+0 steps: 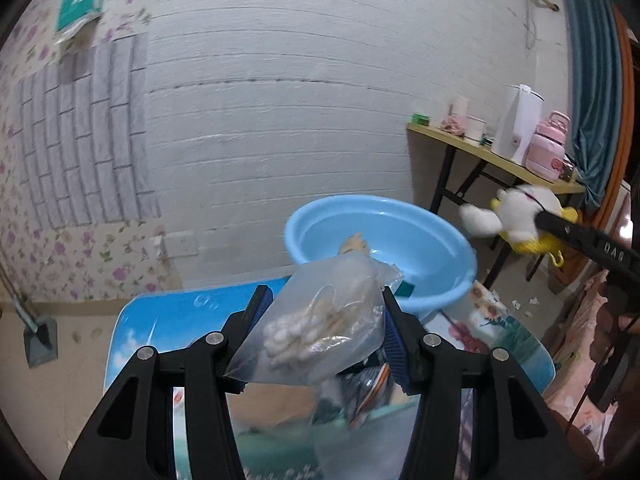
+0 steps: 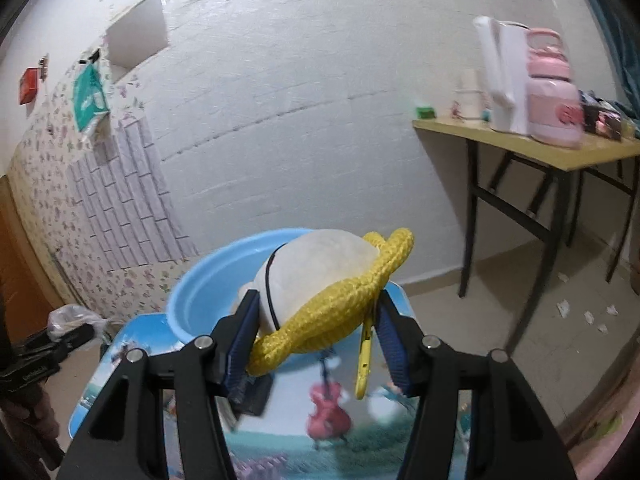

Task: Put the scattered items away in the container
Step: 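Carry the swab bag and white plush into the basin and open both tools, then withdraw both tools from the basin and move the left toward the clear plastic box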

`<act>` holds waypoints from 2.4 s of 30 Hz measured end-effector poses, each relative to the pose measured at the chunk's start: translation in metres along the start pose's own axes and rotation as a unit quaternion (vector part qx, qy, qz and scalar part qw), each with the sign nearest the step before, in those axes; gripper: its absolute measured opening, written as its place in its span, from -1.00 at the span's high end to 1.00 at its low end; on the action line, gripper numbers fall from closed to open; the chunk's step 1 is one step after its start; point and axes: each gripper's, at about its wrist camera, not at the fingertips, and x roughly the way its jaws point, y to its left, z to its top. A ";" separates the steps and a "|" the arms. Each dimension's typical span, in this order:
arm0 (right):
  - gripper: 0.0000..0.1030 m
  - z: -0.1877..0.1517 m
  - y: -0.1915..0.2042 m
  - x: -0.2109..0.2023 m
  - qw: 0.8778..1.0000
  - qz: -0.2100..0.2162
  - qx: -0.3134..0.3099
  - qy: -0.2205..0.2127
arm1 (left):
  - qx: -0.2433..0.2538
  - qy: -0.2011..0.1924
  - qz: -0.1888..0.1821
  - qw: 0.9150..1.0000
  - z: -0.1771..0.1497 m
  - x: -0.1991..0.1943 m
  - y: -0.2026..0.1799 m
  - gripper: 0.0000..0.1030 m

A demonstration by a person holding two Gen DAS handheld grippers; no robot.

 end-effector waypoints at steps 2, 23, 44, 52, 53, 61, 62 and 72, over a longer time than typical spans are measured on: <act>-0.08 0.008 0.008 0.005 0.999 0.025 0.018 -0.016 | 0.008 -0.010 -0.008 1.000 0.010 0.007 -0.007 0.00; -0.10 0.004 -0.007 0.085 0.995 0.082 0.027 0.056 | 0.016 0.047 -0.040 0.998 0.023 0.095 -0.059 -0.03; -0.23 -0.001 -0.004 0.072 0.994 0.092 0.011 0.050 | 0.017 0.043 -0.035 0.998 0.008 0.083 -0.056 -0.51; -0.23 -0.013 0.011 0.062 0.994 0.086 -0.004 0.070 | -0.004 0.045 -0.031 0.998 -0.008 0.058 -0.034 -0.52; -0.23 -0.014 0.013 0.061 0.994 0.084 -0.003 0.072 | -0.011 0.043 -0.032 0.998 -0.010 0.055 -0.030 -0.55; -0.23 -0.023 0.031 0.049 0.993 0.077 -0.011 0.085 | -0.034 0.038 -0.021 0.998 -0.028 0.028 -0.005 -0.61; -0.23 -0.025 0.033 0.048 0.993 0.077 -0.012 0.088 | -0.038 0.039 -0.018 0.998 -0.032 0.024 -0.001 -0.64; -0.23 -0.078 0.043 0.038 0.983 0.089 -0.030 0.160 | -0.057 0.081 0.008 0.995 -0.089 0.002 0.022 -0.75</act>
